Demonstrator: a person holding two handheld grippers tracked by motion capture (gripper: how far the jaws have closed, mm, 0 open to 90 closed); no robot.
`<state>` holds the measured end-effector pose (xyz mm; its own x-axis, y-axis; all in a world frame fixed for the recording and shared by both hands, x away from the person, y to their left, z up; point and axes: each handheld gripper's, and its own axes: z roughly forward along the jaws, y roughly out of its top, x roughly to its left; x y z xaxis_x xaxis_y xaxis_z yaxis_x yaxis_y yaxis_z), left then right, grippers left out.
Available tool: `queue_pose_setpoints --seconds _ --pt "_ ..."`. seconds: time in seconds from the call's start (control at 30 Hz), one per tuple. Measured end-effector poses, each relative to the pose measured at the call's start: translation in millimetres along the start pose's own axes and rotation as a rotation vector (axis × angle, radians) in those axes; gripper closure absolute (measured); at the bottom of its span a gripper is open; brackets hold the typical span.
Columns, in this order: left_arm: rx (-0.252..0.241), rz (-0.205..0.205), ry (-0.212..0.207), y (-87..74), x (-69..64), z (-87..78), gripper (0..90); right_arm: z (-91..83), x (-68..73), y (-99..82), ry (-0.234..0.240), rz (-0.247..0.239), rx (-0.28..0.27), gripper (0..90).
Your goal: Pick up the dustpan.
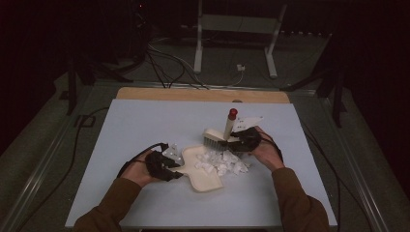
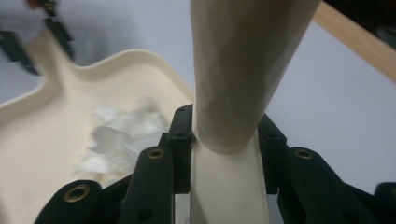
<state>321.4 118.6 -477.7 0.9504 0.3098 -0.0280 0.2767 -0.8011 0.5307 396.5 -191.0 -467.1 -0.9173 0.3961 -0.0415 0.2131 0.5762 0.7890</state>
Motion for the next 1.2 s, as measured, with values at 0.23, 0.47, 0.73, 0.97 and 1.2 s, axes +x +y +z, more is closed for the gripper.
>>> queue_pose_setpoints --seconds 0.23,0.47,0.73,0.97,1.2 --pt "0.000 0.005 -0.004 0.6 -1.8 0.3 66.5 -12.6 -6.7 -0.9 -0.150 0.085 0.014 66.9" --pt "0.004 0.012 -0.007 1.4 -3.1 0.5 66.4 -26.1 -9.5 -5.0 -0.242 0.166 0.029 66.9" --pt "0.001 0.013 -0.010 2.1 -3.7 1.0 66.4 -38.4 -6.7 -11.5 -0.371 0.203 0.085 66.9" --pt "0.010 0.015 0.001 2.7 -5.2 1.6 66.4 -49.0 -1.9 -21.2 -0.444 0.273 0.111 66.9" --pt "0.031 0.029 0.027 3.9 -8.1 3.2 66.4 -59.7 1.4 -32.0 -0.474 0.343 0.109 66.9"
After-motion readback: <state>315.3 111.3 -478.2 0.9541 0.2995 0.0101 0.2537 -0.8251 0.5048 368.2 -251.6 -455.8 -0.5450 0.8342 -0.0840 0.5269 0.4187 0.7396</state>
